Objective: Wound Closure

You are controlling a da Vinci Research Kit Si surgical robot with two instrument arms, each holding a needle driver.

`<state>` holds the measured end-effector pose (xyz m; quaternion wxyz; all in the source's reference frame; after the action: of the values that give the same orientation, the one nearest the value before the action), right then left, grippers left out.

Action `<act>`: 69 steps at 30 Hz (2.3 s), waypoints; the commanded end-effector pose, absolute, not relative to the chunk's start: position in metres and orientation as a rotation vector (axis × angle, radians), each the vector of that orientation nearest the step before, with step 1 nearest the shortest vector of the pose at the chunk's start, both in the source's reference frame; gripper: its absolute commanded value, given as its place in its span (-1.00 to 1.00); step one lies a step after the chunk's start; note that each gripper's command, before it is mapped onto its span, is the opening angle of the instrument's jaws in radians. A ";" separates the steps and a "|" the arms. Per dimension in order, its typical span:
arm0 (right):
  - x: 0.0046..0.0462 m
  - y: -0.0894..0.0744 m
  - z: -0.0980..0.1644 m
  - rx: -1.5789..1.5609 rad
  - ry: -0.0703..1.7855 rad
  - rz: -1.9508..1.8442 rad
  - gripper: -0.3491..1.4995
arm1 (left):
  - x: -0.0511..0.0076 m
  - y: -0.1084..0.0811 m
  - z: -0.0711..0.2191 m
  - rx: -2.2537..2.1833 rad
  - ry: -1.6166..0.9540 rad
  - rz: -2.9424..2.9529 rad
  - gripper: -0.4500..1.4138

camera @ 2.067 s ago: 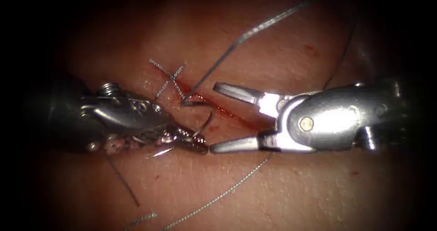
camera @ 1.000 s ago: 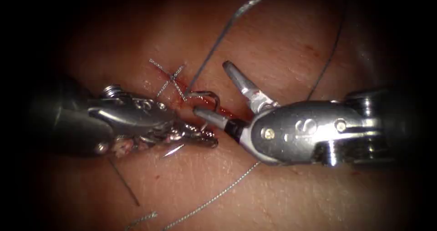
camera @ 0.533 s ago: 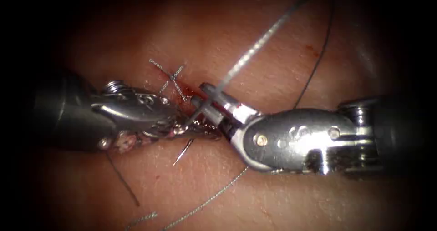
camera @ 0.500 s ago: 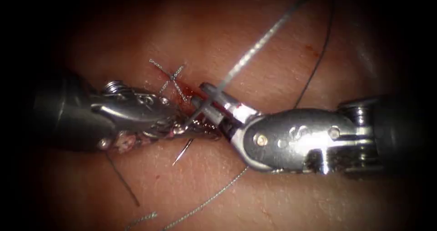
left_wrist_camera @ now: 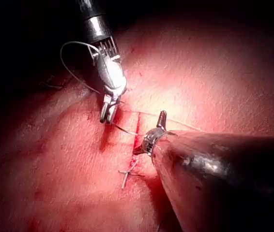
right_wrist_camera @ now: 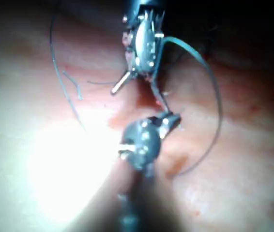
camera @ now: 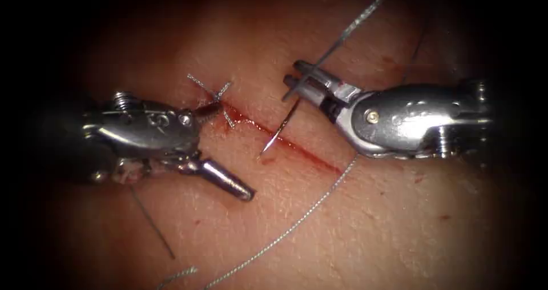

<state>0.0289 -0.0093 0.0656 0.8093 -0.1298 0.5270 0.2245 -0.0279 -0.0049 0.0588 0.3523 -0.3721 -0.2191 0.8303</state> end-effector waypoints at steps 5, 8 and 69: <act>0.0291 -0.008 0.068 -0.348 1.136 0.308 -1.00 | -0.0284 -0.007 0.061 -0.982 -0.526 2.198 0.50; 0.0298 -0.007 0.068 -0.376 1.132 0.229 -1.00 | -0.0283 -0.007 0.063 -0.980 -0.503 2.207 0.44; 0.0346 -0.008 0.072 -0.489 1.007 -0.142 -1.00 | -0.0284 -0.008 0.065 -1.015 -0.550 2.228 0.01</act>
<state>0.0340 -0.0075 0.0722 0.8458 -0.2325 0.4745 -0.0728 -0.0279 -0.0079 0.0645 0.3109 -0.3845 -0.2079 0.8440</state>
